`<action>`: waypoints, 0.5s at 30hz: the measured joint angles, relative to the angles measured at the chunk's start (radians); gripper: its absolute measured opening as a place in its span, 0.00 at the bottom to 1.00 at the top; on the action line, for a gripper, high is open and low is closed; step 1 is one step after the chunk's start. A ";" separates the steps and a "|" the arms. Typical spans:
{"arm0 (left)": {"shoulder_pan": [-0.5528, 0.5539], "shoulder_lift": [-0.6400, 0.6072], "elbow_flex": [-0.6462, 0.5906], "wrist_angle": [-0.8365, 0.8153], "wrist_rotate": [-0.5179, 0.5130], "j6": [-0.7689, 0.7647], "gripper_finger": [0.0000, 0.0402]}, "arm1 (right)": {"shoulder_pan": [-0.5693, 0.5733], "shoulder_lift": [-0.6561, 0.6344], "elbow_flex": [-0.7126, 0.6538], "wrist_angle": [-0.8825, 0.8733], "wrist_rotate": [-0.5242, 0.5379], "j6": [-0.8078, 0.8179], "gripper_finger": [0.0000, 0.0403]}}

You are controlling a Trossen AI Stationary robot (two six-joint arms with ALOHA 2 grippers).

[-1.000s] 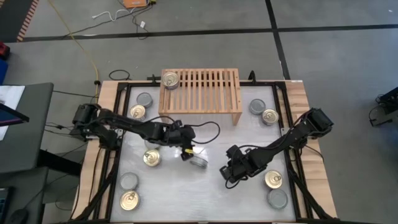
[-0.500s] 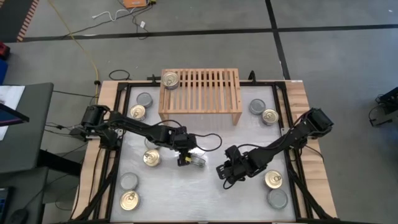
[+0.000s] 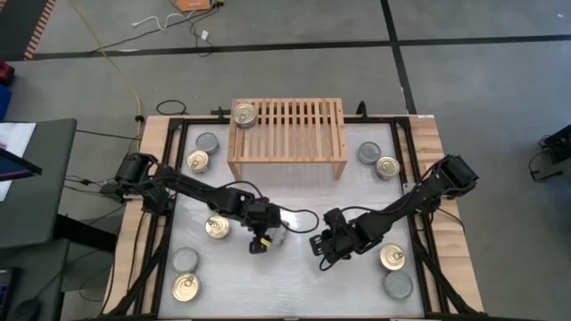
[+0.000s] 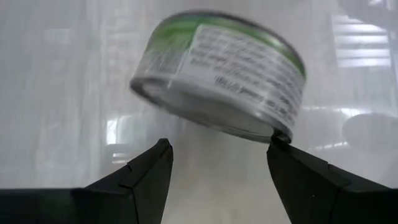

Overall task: Stack canned seafood by type on shelf
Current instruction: Put the green tuna can on the shelf

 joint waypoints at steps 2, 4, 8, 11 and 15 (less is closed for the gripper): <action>-0.005 0.000 0.000 0.018 0.000 -0.017 0.62 | 0.000 0.000 0.000 0.031 0.000 0.002 0.14; -0.008 0.000 0.000 0.043 -0.001 -0.026 0.62 | -0.002 0.000 0.000 0.061 0.000 -0.008 0.15; -0.009 0.000 0.000 0.090 -0.003 -0.049 0.62 | -0.015 0.000 0.000 0.099 0.000 -0.070 0.19; -0.009 0.000 0.000 0.110 -0.003 -0.059 0.62 | -0.021 0.000 0.000 0.105 0.000 -0.073 0.22; -0.010 0.000 0.000 0.124 -0.003 -0.063 0.62 | -0.027 0.000 0.000 0.143 0.000 -0.091 0.29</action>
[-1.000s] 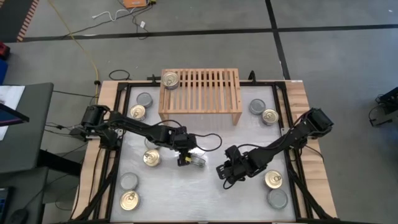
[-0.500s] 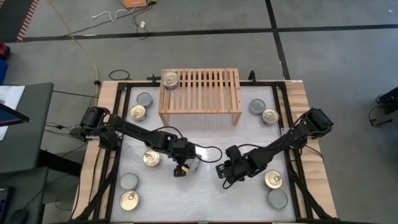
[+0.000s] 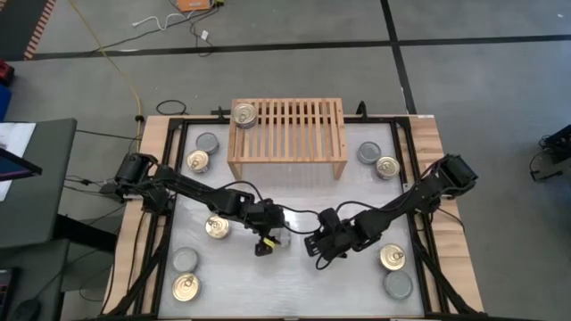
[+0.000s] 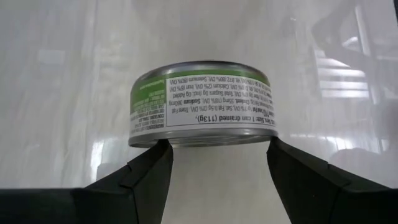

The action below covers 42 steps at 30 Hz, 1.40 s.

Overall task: Stack canned seafood by type on shelf
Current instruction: Put the green tuna can on the shelf

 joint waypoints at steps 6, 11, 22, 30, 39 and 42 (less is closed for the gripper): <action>0.000 0.000 0.000 -0.021 0.000 -0.021 0.62 | 0.010 0.000 0.000 0.005 -0.020 -0.002 0.43; 0.003 -0.002 0.000 -0.070 -0.001 -0.038 0.62 | 0.046 0.000 0.000 -0.003 -0.027 0.048 0.53; 0.003 -0.100 0.000 -0.155 -0.089 -0.004 0.62 | 0.108 0.000 0.000 -0.019 -0.026 0.104 0.56; 0.003 -0.191 0.000 -0.181 -0.173 -0.052 0.62 | 0.121 0.000 0.000 -0.018 -0.025 0.063 0.56; -0.045 -0.207 -0.013 -0.189 -0.230 -0.149 0.62 | 0.118 0.000 0.000 -0.021 -0.023 -0.025 0.56; -0.069 -0.213 -0.087 -0.087 -0.230 -0.220 0.62 | 0.118 0.000 0.000 -0.036 -0.023 -0.038 0.56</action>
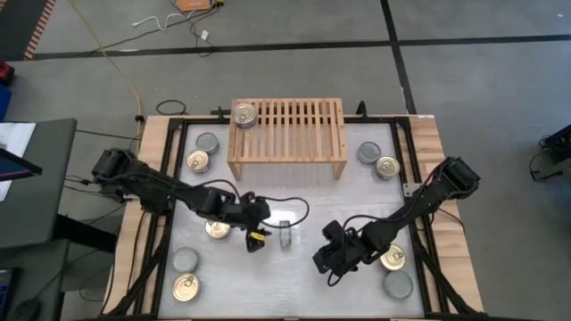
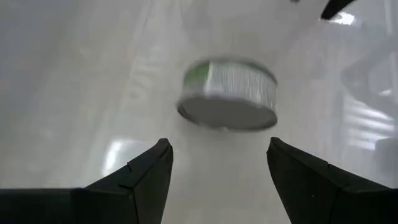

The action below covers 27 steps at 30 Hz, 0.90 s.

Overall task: Stack canned seafood by type on shelf
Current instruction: Put the green tuna can on the shelf

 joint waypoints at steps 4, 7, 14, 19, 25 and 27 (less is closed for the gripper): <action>-0.031 -0.013 -0.089 0.100 -0.017 -0.107 0.62 | -0.001 0.000 0.000 -0.005 0.005 0.004 0.56; -0.051 -0.036 -0.129 0.090 -0.045 -0.138 0.62 | -0.007 0.000 -0.001 -0.023 0.005 0.023 0.56; -0.100 -0.176 -0.236 0.088 -0.153 -0.126 0.62 | -0.022 0.010 -0.001 0.031 0.025 0.042 0.56; -0.100 -0.359 -0.379 0.110 -0.157 -0.147 0.62 | -0.042 0.031 0.040 0.002 0.030 0.150 0.56; -0.100 -0.610 -0.505 0.101 -0.156 -0.145 0.62 | -0.090 0.106 0.250 -0.225 0.069 0.157 0.56; -0.100 -0.688 -0.523 0.080 -0.157 -0.129 0.62 | -0.112 0.153 0.343 -0.338 0.079 0.158 0.56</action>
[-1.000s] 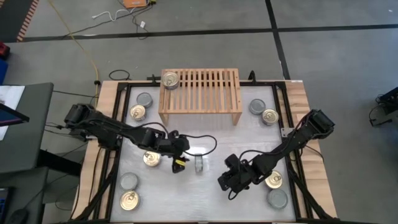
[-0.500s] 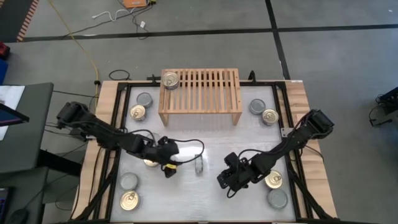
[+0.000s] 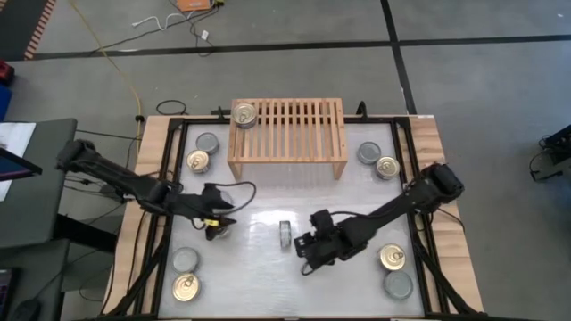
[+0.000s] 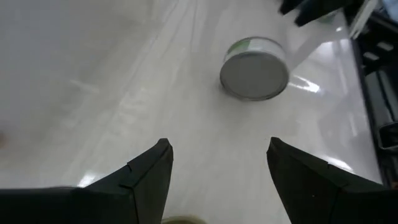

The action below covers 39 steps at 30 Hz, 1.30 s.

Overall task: Stack canned seafood by type on shelf
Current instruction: Put the green tuna can on the shelf

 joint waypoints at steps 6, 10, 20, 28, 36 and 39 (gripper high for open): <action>0.004 -0.139 -0.014 -0.088 -0.014 0.083 0.62 | -0.045 0.142 0.200 -0.089 -0.008 -0.102 0.56; 0.004 -0.175 -0.014 -0.157 -0.009 0.107 0.62 | -0.065 0.172 0.257 -0.060 -0.050 -0.191 0.56; 0.004 -0.172 -0.014 -0.253 0.007 0.103 0.62 | -0.097 0.153 0.258 -0.056 -0.058 -0.170 0.56; 0.004 -0.172 -0.014 -0.271 0.011 0.103 0.62 | -0.098 0.154 0.258 -0.013 -0.057 -0.131 0.69; 0.004 -0.172 -0.014 -0.271 0.011 0.107 0.62 | -0.098 0.154 0.258 0.002 -0.057 -0.093 0.82; 0.004 -0.172 -0.014 -0.271 0.012 0.107 0.62 | -0.098 0.154 0.258 0.008 -0.057 -0.079 0.83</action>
